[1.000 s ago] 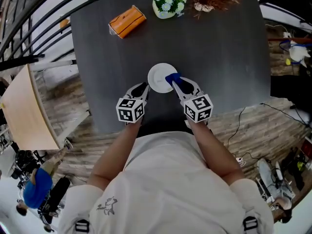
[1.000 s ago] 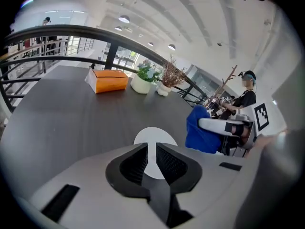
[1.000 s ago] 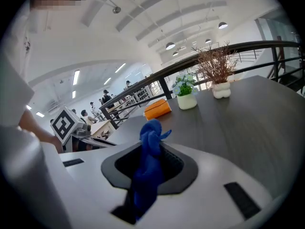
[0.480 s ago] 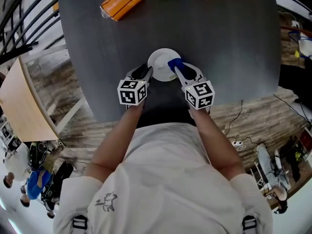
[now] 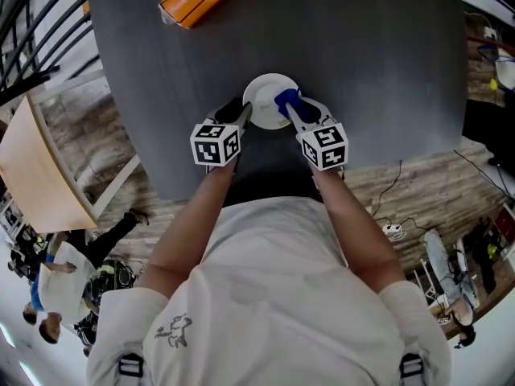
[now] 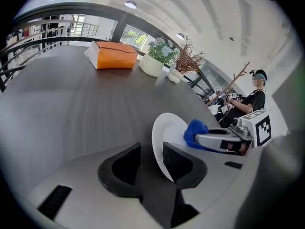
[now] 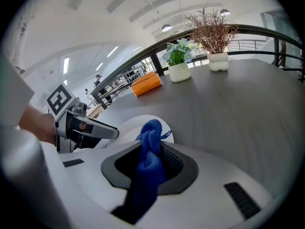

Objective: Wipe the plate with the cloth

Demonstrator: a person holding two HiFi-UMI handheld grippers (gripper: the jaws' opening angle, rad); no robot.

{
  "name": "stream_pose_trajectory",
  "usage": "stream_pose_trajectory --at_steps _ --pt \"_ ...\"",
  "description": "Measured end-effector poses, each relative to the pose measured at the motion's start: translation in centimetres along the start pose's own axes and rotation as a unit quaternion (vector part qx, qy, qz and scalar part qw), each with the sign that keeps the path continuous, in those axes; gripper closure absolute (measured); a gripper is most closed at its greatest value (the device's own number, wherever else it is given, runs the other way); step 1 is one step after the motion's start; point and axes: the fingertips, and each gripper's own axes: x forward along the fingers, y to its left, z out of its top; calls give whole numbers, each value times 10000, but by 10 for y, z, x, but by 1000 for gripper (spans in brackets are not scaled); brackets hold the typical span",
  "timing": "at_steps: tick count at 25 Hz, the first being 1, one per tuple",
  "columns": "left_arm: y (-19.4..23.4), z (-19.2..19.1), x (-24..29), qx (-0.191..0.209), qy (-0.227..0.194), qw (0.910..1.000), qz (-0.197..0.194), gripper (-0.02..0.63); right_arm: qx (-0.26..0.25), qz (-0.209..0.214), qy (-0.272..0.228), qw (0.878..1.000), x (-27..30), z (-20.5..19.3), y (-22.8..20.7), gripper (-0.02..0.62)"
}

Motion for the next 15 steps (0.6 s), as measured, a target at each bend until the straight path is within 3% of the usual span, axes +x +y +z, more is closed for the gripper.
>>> stream_pose_trajectory --at_steps 10,15 --pt "-16 8 9 -33 5 9997 -238 474 98 63 -124 9999 1 -3 -2 523" --pt "-29 15 5 -309 -194 9985 -407 548 111 -24 30 9999 -4 -8 -3 523"
